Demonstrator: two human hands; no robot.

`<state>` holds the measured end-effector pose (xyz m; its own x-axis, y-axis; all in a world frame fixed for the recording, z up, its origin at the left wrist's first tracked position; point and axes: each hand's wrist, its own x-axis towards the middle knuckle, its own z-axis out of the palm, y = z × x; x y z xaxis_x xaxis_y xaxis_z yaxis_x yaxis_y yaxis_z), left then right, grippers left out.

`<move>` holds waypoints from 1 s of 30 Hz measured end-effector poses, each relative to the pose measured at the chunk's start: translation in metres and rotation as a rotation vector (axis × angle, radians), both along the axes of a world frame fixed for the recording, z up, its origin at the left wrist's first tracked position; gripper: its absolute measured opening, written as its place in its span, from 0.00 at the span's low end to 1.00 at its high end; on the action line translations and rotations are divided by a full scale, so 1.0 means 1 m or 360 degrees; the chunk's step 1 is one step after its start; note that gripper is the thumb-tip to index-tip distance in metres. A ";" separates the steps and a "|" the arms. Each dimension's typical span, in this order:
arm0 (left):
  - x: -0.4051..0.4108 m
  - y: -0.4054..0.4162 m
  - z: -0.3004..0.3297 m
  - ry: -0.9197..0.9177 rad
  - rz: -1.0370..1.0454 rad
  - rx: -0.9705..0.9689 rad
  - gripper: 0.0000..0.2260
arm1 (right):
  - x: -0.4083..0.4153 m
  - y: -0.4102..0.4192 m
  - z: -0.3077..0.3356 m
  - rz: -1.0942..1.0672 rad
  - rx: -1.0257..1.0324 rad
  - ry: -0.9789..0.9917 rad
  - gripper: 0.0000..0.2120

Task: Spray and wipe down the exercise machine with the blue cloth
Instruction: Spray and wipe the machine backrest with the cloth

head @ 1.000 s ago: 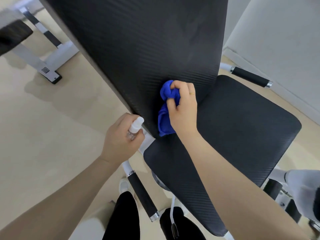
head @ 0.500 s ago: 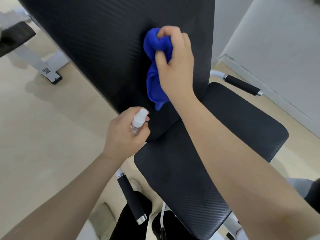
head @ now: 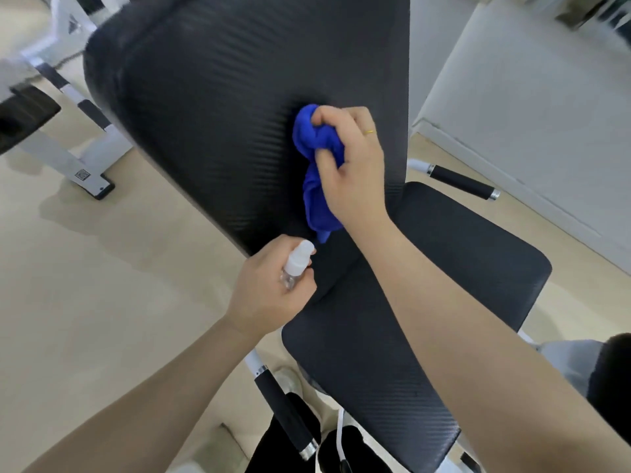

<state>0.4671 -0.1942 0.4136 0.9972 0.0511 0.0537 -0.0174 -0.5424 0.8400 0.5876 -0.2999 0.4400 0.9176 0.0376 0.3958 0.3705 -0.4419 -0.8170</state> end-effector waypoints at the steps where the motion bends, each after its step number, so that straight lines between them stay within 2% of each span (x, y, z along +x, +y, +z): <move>1: 0.000 0.001 0.001 0.0019 0.0000 -0.0002 0.09 | 0.006 -0.012 -0.011 -0.0132 -0.0009 0.0182 0.16; 4: 0.004 0.003 0.007 0.0026 -0.0101 -0.0008 0.11 | 0.017 -0.052 -0.043 -0.0612 -0.0059 0.1042 0.17; 5: 0.004 0.005 0.007 0.0024 -0.0146 -0.0009 0.11 | 0.015 -0.055 -0.051 -0.0678 -0.0076 0.1239 0.16; 6: 0.004 0.006 0.006 0.0024 -0.0178 -0.0008 0.12 | 0.014 -0.052 -0.054 -0.0714 -0.0050 0.1290 0.15; 9: 0.005 0.009 0.002 0.0009 -0.0205 0.0001 0.11 | 0.017 -0.024 -0.033 -0.0758 0.0188 0.0882 0.14; 11: 0.005 0.008 0.002 0.0052 -0.0201 -0.0032 0.11 | 0.021 -0.010 -0.006 -0.0585 0.0272 0.0509 0.14; 14: 0.004 0.007 0.002 0.0097 -0.0218 -0.0019 0.11 | 0.030 -0.004 0.021 -0.0346 0.0180 0.0109 0.16; 16: 0.004 0.005 0.003 0.0094 -0.0231 0.0027 0.10 | 0.036 -0.013 0.009 -0.0362 0.0125 0.0124 0.17; 20: 0.005 0.003 0.008 0.0118 -0.0119 0.0056 0.11 | 0.041 -0.044 -0.034 -0.0677 0.0028 0.0787 0.19; 22: 0.007 0.000 0.011 0.0029 -0.0082 0.0090 0.10 | 0.047 -0.048 -0.035 -0.0672 -0.0003 0.0906 0.17; 24: 0.009 -0.006 0.015 0.0025 -0.0064 0.0102 0.11 | 0.051 -0.043 -0.020 -0.0611 0.0030 0.0832 0.15; 27: 0.016 -0.022 0.025 0.0017 -0.0042 0.0146 0.12 | 0.063 -0.029 0.026 -0.0392 0.0132 0.0417 0.14; 30: 0.029 -0.034 0.037 0.0105 0.0040 0.0127 0.08 | 0.084 -0.017 0.065 -0.0211 0.0149 0.0108 0.14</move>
